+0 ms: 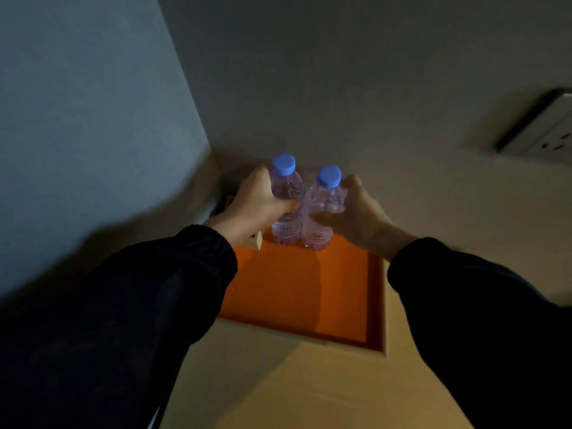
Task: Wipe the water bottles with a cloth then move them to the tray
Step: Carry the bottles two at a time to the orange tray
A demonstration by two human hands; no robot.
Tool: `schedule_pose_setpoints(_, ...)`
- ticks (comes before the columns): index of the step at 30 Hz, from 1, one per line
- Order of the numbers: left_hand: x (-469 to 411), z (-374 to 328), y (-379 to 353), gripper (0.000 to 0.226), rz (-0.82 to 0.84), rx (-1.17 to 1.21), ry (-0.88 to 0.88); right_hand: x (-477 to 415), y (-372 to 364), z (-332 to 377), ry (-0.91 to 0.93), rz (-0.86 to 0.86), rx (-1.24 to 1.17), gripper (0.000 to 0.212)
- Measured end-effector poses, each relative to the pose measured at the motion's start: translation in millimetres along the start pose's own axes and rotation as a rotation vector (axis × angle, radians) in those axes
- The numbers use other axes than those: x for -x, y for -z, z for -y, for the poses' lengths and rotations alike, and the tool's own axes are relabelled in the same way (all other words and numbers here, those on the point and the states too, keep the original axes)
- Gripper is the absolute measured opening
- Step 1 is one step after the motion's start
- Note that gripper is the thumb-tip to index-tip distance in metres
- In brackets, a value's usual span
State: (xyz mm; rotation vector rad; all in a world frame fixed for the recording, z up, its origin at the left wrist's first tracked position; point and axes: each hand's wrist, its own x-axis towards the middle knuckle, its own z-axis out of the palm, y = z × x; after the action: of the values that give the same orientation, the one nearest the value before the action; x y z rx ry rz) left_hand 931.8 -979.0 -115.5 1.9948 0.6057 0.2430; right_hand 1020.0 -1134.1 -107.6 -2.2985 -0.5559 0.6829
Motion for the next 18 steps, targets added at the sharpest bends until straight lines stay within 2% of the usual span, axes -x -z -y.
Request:
schedule_pose_setpoints(5,8,7,3,0.044,0.015,0.077,0.008,4,3,6,0.06,-0.044,0.061,0.071)
schedule_pose_setpoints(8,12,2,7,0.057,-0.074,0.048,0.01,10,5,9,0.141,-0.102,0.112,0.072)
schedule_pose_setpoints(11,14,1,8,0.048,-0.071,-0.042,-0.039,11,5,9,0.166,-0.158,0.124,0.061)
schedule_pose_setpoints(18,9,4,10,0.042,-0.069,-0.193,-0.064,9,-6,7,0.181,-0.216,0.056,0.064)
